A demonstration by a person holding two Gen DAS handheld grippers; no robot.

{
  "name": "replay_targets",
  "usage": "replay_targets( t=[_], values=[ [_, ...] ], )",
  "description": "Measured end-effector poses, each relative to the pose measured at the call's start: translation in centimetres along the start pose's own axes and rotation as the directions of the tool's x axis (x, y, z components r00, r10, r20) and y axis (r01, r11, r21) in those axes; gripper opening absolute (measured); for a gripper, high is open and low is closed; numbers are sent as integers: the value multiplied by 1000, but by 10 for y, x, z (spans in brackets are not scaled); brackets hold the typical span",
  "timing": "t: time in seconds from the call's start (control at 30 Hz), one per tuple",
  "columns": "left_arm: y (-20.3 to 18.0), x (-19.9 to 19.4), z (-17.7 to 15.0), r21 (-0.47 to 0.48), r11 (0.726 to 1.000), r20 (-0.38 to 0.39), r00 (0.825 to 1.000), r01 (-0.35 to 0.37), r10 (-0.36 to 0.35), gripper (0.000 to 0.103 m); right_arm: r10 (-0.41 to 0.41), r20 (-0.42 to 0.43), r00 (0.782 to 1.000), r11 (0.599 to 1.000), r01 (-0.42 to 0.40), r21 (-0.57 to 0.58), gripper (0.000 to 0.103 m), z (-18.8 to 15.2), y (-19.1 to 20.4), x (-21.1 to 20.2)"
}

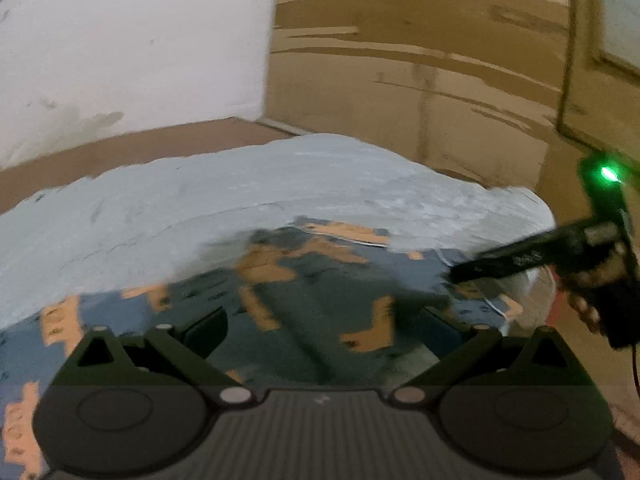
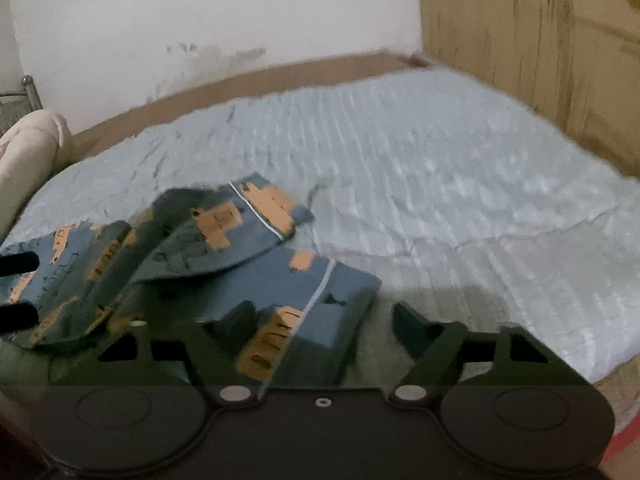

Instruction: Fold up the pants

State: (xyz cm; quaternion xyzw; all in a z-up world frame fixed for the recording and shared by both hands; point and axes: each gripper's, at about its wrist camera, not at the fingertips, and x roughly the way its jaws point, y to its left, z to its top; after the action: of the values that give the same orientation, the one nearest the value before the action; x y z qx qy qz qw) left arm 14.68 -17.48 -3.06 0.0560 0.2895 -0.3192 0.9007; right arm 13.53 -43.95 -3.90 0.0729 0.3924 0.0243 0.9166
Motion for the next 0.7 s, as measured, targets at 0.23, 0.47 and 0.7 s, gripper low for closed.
replay_targets(
  t=[0.23, 0.47, 0.7],
  values=[
    [-36, 10, -6, 144, 990, -10, 1000, -1, 2, 96, 42, -17, 999, 998, -43, -54, 15, 13, -8, 10],
    [-37, 11, -6, 127, 992, -36, 999, 11, -7, 86, -75, 7, 997, 943, 73, -323, 11, 51, 1, 13],
    [-33, 13, -7, 119, 993, -49, 999, 15, -9, 85, -124, -53, 991, 911, 92, -402, 9, 82, -19, 51]
  ],
)
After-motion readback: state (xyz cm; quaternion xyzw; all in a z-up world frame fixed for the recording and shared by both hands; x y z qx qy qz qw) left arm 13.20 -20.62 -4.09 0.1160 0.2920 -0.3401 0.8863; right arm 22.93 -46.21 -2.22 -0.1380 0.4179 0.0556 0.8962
